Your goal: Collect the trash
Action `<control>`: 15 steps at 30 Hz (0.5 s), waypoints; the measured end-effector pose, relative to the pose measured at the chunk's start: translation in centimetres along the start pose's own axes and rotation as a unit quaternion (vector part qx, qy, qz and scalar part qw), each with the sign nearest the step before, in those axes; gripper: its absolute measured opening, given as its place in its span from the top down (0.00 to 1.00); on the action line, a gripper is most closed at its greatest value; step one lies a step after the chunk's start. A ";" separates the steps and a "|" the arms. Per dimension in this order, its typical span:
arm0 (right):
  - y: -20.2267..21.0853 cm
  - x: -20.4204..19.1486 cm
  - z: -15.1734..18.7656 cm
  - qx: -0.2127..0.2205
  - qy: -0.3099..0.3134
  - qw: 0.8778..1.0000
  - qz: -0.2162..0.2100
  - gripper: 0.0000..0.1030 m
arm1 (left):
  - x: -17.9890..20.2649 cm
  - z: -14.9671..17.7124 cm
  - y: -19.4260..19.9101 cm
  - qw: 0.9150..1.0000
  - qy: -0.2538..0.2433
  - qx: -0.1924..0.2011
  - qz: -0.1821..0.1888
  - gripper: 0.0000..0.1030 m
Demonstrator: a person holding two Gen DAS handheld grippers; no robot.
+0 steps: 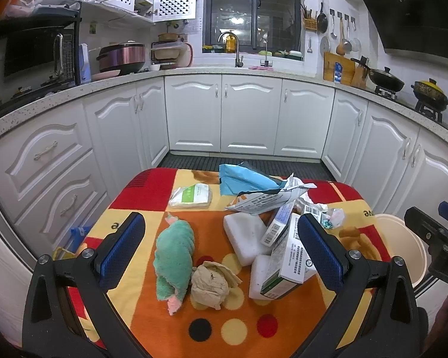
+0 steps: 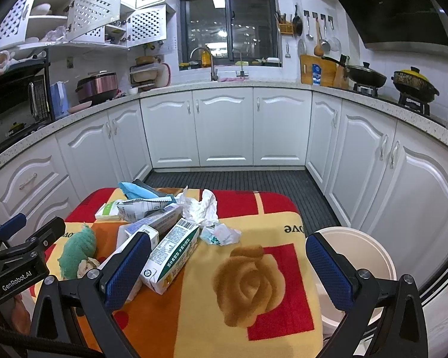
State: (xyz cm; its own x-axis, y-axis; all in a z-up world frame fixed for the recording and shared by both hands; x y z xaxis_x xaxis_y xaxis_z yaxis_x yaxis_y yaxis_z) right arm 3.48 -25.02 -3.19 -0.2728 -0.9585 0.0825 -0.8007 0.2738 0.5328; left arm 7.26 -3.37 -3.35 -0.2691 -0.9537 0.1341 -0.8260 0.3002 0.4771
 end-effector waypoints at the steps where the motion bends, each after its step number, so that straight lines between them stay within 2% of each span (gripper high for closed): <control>1: 0.0 0.1 0.0 0.000 0.000 1.000 0.001 0.00 | 0.0 0.0 0.0 1.000 0.000 0.000 0.000 0.01; 15: -0.3 0.3 0.1 -0.007 0.001 1.000 0.004 0.00 | 0.3 0.1 -0.4 1.000 0.003 -0.005 -0.005 0.01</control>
State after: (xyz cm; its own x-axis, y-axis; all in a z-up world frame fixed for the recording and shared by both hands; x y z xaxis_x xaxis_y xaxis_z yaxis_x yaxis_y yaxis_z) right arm 3.59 -25.38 -3.44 -0.2783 -0.9564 0.0885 -0.7904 0.2804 0.5447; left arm 7.46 -3.80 -3.64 -0.2572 -0.9569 0.1349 -0.8233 0.2901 0.4879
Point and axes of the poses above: each gripper's, at about its wrist camera, not at the fingertips, and y roughly against the way its jaws point, x to its right, z to its underside, the point moved 10 cm from there along -y, roughly the way its jaws point, and after that the axes turned 12 degrees about z, right-handed, at the moved point
